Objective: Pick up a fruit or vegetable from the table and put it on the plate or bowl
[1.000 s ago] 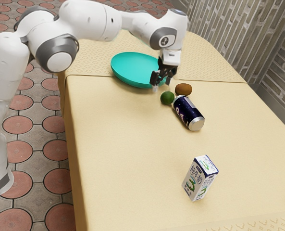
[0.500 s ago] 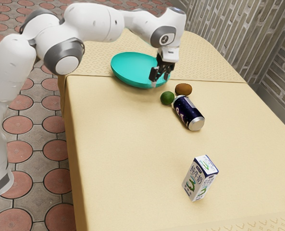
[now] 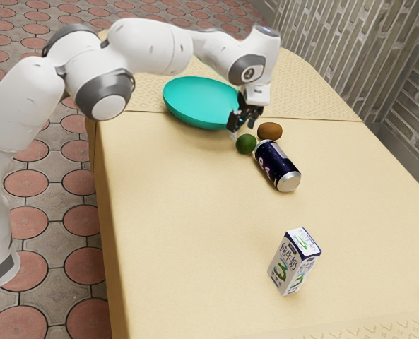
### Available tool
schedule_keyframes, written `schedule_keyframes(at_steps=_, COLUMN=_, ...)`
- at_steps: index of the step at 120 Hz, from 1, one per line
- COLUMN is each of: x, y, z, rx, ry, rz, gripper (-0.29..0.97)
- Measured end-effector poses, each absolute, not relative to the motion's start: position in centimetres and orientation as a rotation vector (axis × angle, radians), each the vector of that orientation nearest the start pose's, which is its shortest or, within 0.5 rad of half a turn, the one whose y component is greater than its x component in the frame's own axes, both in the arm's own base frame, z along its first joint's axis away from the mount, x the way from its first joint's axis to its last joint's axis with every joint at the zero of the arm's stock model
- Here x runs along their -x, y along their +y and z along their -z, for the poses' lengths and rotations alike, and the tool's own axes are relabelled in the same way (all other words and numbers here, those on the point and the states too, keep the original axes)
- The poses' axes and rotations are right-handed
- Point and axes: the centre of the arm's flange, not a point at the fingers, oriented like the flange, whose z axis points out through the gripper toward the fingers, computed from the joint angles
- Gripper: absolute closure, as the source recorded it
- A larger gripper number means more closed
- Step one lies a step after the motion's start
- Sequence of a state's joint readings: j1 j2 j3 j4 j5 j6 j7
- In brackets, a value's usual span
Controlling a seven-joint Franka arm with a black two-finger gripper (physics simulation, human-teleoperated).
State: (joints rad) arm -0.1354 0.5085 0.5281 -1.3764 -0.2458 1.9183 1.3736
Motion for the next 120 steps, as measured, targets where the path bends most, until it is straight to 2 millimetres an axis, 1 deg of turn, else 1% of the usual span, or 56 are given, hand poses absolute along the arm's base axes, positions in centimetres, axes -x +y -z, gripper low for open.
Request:
schedule_keyframes(at_steps=18, x=-68.2, y=18.3, z=-45.5, rx=2.696, ry=1.434, rz=0.087, gripper=0.02)
schedule_keyframes(at_steps=42, x=-68.6, y=17.9, z=-44.2, rx=2.702, ry=1.441, rz=0.082, gripper=0.02)
schedule_keyframes(at_steps=52, x=-68.7, y=18.0, z=-43.8, rx=2.708, ry=1.439, rz=0.08, gripper=0.01)
schedule_keyframes(at_steps=106, x=-68.9, y=18.3, z=-43.2, rx=2.705, ry=1.428, rz=0.08, gripper=0.02)
schedule_keyframes(at_steps=120, x=-69.0, y=18.9, z=-43.0, rx=2.701, ry=1.415, rz=0.086, gripper=0.02)
